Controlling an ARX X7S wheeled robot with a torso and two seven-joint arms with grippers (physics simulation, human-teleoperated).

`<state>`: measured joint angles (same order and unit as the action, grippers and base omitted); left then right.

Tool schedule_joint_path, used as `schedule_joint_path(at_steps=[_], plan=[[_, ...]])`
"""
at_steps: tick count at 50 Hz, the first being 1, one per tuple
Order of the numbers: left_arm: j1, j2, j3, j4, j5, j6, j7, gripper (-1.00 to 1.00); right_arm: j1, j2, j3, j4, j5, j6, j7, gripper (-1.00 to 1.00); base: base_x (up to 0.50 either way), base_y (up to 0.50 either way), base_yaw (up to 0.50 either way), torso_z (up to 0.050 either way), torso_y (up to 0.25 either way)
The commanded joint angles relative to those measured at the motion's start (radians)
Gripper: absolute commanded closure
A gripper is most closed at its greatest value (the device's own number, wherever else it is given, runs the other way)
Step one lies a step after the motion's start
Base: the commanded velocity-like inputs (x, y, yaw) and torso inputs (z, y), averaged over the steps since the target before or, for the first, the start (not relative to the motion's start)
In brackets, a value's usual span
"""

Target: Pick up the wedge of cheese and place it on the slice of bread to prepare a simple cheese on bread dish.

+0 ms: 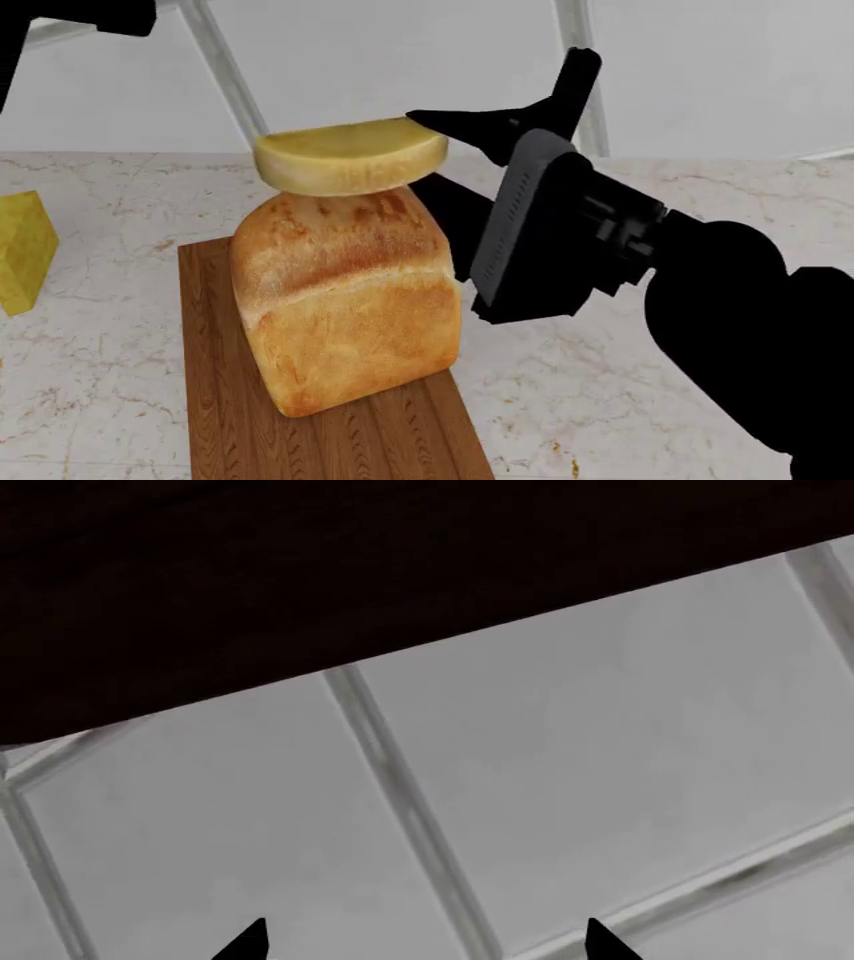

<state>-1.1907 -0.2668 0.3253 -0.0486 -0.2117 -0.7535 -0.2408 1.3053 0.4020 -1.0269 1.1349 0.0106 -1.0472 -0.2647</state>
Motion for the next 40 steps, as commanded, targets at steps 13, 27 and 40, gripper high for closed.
schedule_joint_path(at_steps=[13,27,40], plan=[[0.063,0.192,-0.221,0.026,0.409,-0.030,0.268,-1.00,0.035,0.021,-0.061,-0.024,-0.013,0.000,0.063,1.00,0.00,0.00,0.00,0.000,0.000],[0.062,0.182,-0.210,0.021,0.391,-0.026,0.250,-1.00,0.114,0.051,-0.392,-0.013,-0.019,0.000,0.306,1.00,0.00,0.00,0.00,0.000,0.000],[0.059,0.174,-0.196,0.020,0.376,-0.036,0.243,-1.00,0.234,0.031,-0.906,0.046,-0.022,0.000,0.684,1.00,0.00,0.00,0.00,0.000,0.000]])
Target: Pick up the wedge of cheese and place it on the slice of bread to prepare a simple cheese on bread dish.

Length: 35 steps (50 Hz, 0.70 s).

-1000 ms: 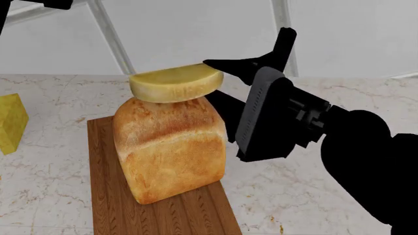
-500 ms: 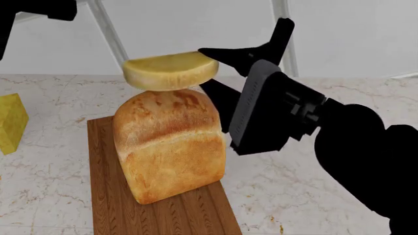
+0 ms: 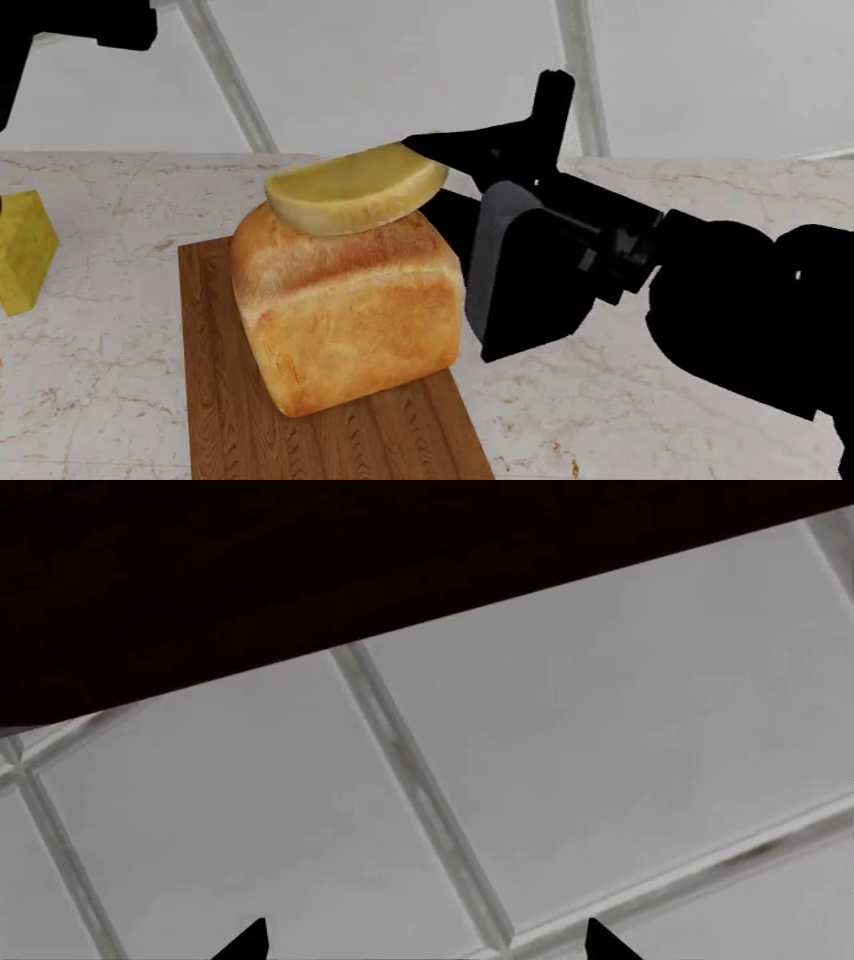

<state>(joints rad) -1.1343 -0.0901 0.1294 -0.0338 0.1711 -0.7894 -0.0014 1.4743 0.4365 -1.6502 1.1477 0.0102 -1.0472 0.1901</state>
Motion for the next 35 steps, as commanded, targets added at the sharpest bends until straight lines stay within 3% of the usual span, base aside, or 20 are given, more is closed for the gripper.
schedule_joint_path(at_steps=[1,13,21,35], plan=[[0.002,-0.003,0.002,0.005,-0.007,-0.002,0.003,-1.00,0.070,-0.006,-0.303,0.041,-0.016,0.000,0.246,1.00,0.00,0.00,0.00,0.000,0.000],[-0.001,-0.011,0.012,0.004,-0.022,-0.009,0.001,-1.00,0.134,0.003,-0.432,-0.029,-0.011,0.000,0.533,1.00,0.00,0.00,0.00,0.000,0.000],[-0.002,-0.015,0.019,0.005,-0.029,-0.008,-0.004,-1.00,0.128,0.001,-0.402,-0.037,-0.009,0.000,0.532,1.00,0.00,0.00,0.00,0.000,0.000],[0.000,-0.021,0.022,0.008,-0.045,-0.005,-0.013,-1.00,0.058,-0.065,-0.389,0.154,-0.008,0.000,0.494,1.00,0.00,0.00,0.00,0.000,0.000]])
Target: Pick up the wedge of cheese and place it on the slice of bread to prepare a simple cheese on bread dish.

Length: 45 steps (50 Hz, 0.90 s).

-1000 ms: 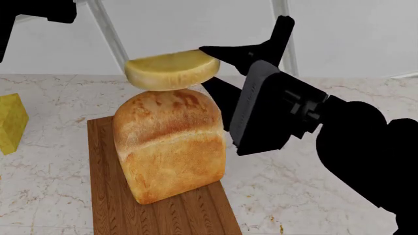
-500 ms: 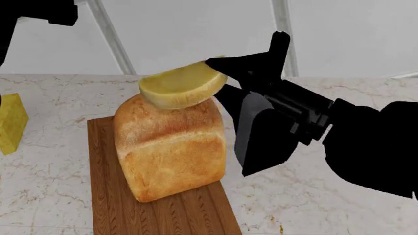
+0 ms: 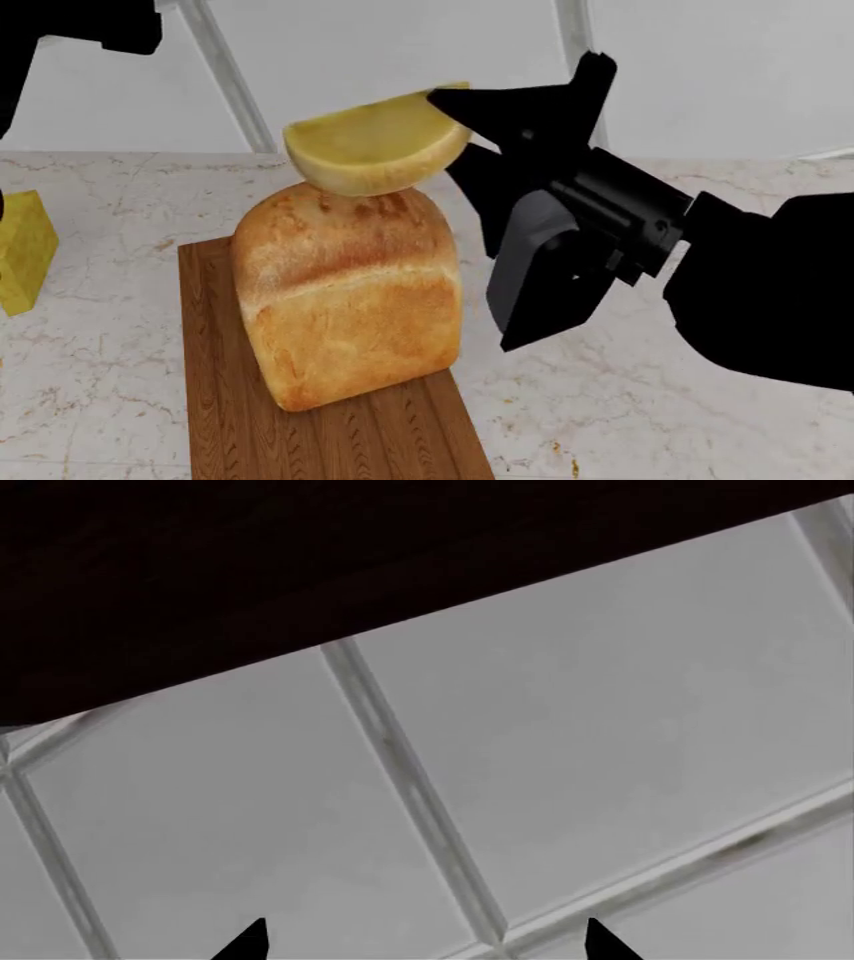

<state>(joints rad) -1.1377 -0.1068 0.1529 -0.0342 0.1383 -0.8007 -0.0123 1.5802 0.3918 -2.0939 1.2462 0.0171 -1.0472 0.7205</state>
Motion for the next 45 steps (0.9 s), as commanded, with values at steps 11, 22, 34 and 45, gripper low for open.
schedule_joint_path(at_steps=[11,22,34,45], plan=[[0.004,-0.009,0.000,0.011,-0.022,0.008,-0.012,-1.00,-0.048,-0.020,0.055,0.055,-0.015,0.000,-0.036,1.00,0.00,0.00,0.00,0.000,0.000],[0.003,-0.013,0.007,0.010,-0.030,0.006,-0.017,-1.00,-0.048,-0.020,0.055,0.055,-0.015,0.000,-0.036,1.00,0.00,0.00,0.00,0.000,0.000],[0.001,-0.017,0.011,0.009,-0.039,0.004,-0.024,-1.00,-0.048,-0.020,0.055,0.055,-0.015,0.000,-0.036,1.00,0.00,0.00,0.00,0.000,0.000],[0.001,-0.020,0.014,0.012,-0.048,0.004,-0.032,-1.00,-0.048,-0.020,0.055,0.055,-0.015,0.000,-0.036,1.00,0.00,0.00,0.00,0.000,0.000]])
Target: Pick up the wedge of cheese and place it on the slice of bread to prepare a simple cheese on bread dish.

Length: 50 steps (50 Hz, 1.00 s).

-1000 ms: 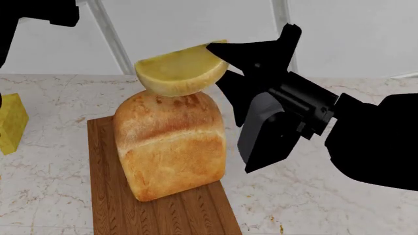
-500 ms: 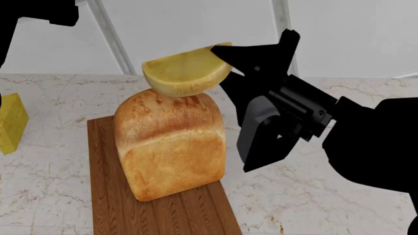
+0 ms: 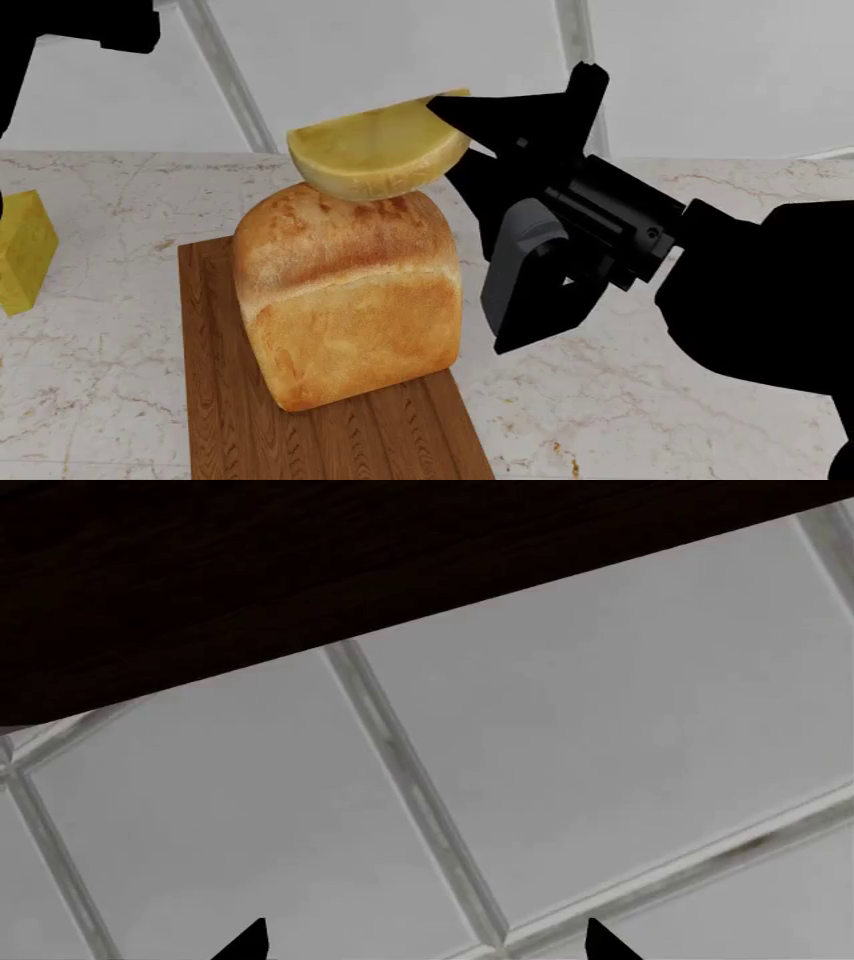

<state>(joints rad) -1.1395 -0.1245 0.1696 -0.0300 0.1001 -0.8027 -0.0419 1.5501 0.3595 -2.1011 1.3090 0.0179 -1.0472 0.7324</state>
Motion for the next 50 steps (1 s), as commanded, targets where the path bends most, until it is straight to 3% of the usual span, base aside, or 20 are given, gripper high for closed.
schedule_joint_path(at_steps=[1,10,11,50], plan=[[0.003,-0.003,-0.002,0.008,-0.010,0.006,-0.003,-1.00,-0.018,0.012,0.062,-0.007,-0.016,0.000,-0.048,1.00,0.00,0.00,0.00,0.000,0.000],[0.004,-0.007,0.000,0.008,-0.018,0.010,-0.008,-1.00,-0.018,0.012,0.062,-0.007,-0.016,0.000,-0.048,1.00,0.00,0.00,0.00,0.000,0.000],[0.004,-0.007,0.000,0.010,-0.019,0.009,-0.009,-1.00,-0.018,0.012,0.062,-0.007,-0.016,0.000,-0.048,-1.00,0.00,0.00,0.00,0.000,0.000],[0.002,-0.021,0.017,0.014,-0.045,0.008,-0.027,-1.00,-0.018,0.012,0.062,-0.007,-0.016,0.000,-0.048,-1.00,0.00,0.00,0.00,0.000,0.000]])
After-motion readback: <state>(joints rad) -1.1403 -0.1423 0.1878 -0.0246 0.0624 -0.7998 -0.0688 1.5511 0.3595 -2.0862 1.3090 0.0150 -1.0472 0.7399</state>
